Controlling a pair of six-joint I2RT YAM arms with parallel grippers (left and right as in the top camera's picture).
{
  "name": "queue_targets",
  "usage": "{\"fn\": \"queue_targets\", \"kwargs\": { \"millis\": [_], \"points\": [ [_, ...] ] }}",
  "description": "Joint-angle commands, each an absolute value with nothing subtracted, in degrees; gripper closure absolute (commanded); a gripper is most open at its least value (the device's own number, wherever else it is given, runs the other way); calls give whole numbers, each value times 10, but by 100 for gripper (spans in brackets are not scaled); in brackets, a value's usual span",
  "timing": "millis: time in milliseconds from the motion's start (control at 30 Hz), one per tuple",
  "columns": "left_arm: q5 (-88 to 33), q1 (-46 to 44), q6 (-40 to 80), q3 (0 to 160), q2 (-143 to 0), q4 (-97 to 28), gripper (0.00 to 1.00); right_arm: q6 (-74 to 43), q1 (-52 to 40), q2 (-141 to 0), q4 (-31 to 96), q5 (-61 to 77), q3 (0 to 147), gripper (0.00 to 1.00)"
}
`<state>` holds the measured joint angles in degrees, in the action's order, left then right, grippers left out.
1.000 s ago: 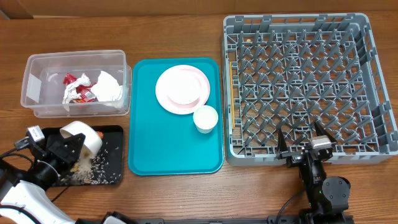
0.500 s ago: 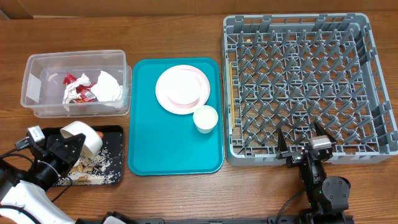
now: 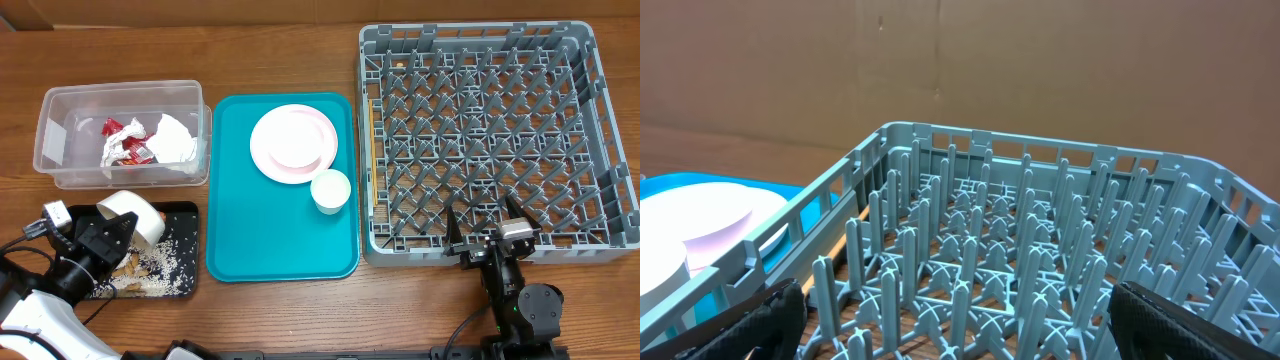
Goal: Sort waste into correct bins and load items into the dishwasher
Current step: 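Tip the white bowl to pour rice and nuts onto the black tray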
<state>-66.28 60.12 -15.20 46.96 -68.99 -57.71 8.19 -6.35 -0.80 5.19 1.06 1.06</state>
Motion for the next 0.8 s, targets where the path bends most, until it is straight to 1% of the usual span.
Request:
{"fn": "queue_targets", "kwargs": {
  "millis": [0,300,767],
  "points": [
    [-691,604,-172,470,-681,-579,96,84,-60,-2,48,8,5,0],
    [-691,604,-173,470,-681,-583,96,84,-60,-2,48,8,5,0],
    [-706,604,-221,470,-681,-589,96,84,-60,-2,48,8,5,0]
  ]
}}
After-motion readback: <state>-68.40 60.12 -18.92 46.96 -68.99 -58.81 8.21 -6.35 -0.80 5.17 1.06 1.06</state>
